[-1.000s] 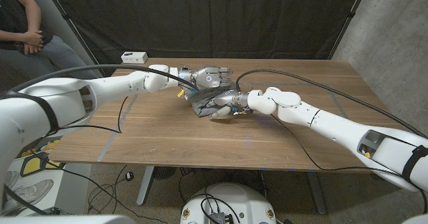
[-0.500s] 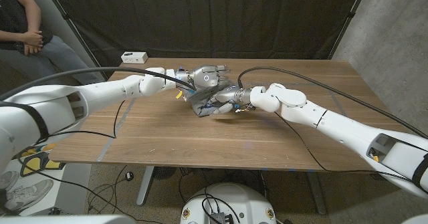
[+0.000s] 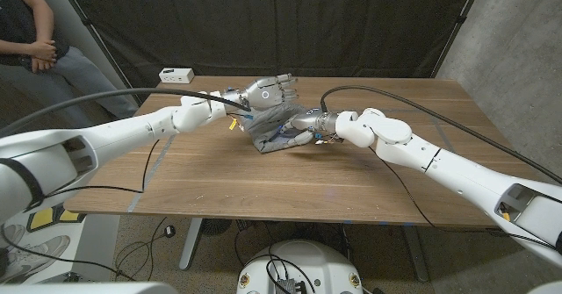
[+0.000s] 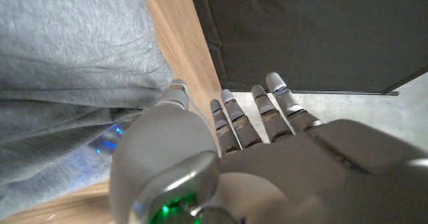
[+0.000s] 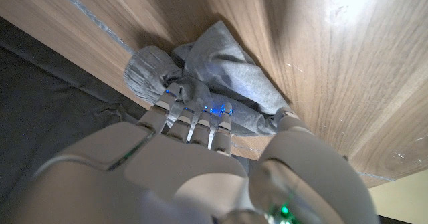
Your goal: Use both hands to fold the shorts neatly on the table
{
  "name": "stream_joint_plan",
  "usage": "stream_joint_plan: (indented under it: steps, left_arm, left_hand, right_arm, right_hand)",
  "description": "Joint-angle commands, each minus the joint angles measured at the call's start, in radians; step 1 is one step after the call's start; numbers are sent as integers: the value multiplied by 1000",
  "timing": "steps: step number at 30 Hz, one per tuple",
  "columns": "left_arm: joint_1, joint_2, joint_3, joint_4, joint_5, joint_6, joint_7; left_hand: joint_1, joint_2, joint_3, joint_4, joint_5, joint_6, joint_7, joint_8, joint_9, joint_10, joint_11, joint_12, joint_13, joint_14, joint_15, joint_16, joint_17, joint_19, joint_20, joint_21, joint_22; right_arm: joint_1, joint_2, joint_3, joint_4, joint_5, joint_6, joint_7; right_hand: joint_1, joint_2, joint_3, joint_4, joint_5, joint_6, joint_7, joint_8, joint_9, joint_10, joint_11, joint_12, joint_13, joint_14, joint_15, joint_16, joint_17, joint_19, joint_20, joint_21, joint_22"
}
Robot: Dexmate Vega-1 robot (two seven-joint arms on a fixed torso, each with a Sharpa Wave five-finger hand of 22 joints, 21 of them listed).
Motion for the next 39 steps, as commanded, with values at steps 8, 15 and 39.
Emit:
stream_joint_plan:
  steps: [8,15,39]
  left_arm:
    - [253,90,-289,-219,-126,68,-103]
    - [339,96,-370,-264,-183,112,-122]
    - [565,72,-547,-358,-390,262,-138]
  left_hand:
    - [-14,2,1,6,6,20,-1,11,1,-5,4,10,0,-3,-156,7,1,6,6,-4,3]
    - [-21,0,1,5,6,22,-2,10,1,-11,8,9,-1,-6,-152,6,0,4,10,-6,2]
    - [-64,2,-7,19,2,13,-1,3,0,-46,22,6,-2,-34,-127,3,2,1,28,-13,3]
  right_arm:
    - [-44,-36,62,-40,-22,-120,-8]
    - [-57,-51,82,-43,-18,-176,-10]
    - [-151,-84,170,-58,96,-342,-146]
  right_hand:
    - [12,-4,5,-13,11,13,3,7,1,6,-1,7,3,14,-23,5,1,7,1,-1,2]
    - [16,-5,8,-18,14,14,1,7,1,7,-1,8,3,16,-23,5,1,9,1,-1,2]
    - [26,0,16,-31,22,16,0,7,1,12,-3,9,3,18,-23,4,1,16,-1,0,3]
